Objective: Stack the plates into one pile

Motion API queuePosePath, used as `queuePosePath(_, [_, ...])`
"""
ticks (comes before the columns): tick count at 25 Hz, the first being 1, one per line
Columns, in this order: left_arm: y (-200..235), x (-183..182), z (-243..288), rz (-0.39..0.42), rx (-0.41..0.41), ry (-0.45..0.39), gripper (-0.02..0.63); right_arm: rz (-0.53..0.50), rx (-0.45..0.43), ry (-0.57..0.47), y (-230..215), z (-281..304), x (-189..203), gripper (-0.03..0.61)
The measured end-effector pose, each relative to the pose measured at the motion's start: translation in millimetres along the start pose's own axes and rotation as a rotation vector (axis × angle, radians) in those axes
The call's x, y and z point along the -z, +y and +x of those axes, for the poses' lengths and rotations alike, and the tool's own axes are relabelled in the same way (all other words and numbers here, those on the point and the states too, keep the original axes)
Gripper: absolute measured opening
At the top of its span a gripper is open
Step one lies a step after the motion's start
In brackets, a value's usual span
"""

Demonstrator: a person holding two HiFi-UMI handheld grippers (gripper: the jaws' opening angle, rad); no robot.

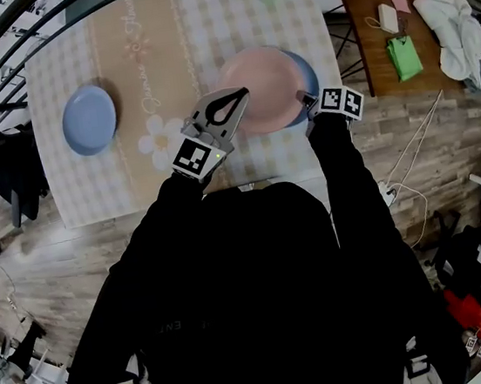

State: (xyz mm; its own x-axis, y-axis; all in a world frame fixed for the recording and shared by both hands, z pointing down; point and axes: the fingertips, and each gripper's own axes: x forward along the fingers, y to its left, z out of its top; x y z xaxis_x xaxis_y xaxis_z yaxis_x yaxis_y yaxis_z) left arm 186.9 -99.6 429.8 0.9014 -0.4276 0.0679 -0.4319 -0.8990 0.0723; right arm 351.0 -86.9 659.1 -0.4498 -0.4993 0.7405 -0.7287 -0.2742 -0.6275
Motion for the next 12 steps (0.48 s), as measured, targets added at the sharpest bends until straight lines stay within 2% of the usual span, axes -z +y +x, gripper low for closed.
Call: queuePosePath(12, [-25, 0, 46, -0.002, 0.020, 0.009, 0.020, 0.045, 0.024, -0.005, -54, -14, -14, 0.034])
